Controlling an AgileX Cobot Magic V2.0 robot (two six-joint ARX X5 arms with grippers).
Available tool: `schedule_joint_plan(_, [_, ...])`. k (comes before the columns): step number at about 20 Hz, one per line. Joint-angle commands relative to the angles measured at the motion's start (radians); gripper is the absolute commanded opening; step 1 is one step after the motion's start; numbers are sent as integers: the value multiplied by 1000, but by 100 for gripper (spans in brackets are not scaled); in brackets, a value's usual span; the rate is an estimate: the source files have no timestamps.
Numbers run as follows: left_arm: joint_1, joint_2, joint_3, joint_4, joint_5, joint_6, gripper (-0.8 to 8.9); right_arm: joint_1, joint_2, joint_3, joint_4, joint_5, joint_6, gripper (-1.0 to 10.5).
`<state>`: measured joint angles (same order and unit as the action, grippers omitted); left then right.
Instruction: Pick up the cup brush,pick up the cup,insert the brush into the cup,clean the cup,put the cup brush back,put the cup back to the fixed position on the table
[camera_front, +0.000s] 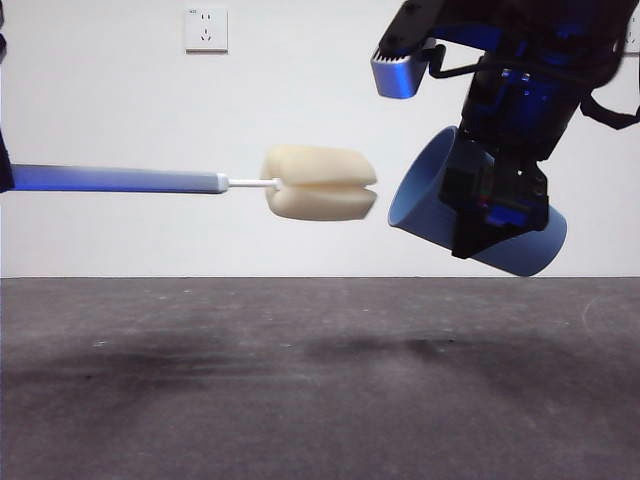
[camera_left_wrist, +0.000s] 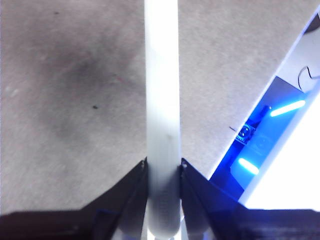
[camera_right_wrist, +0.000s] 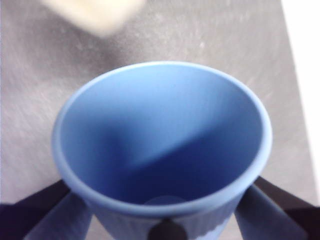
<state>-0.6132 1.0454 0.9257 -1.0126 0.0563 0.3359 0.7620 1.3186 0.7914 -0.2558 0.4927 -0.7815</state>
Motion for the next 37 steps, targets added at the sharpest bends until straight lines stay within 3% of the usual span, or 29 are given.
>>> schedule_joint_plan(1, [-32,13,-1,10,5,17,-9,22,-4,2,-20,19,-143,-17])
schedule_joint_plan(10, [-132,68,-1,69,5,3,-9,95,-1,2,-62,67,-259,-17])
schedule_joint_plan(15, [-172,96,-1,84,6,-9,-9,146,4,2,-68,68,-267,-17])
schedule_joint_plan(23, [-254,188,-1,236,31,-113,-9,248,51,2,-68,67,-282,-17])
schedule_joint_plan(26, [-253,184,-1,200,18,-135,-9,247,51,2,-68,104,-282,-17])
schedule_joint_plan(28, [-247,169,-1,132,-46,-154,-9,238,51,2,-69,142,-282,-17])
schedule_joint_plan(32, [-248,99,-1,-10,-79,-170,-9,220,51,2,-71,137,-282,-17])
schedule_joint_plan(37, [-249,59,-1,-16,-79,-183,-9,220,51,2,-65,122,-282,-17])
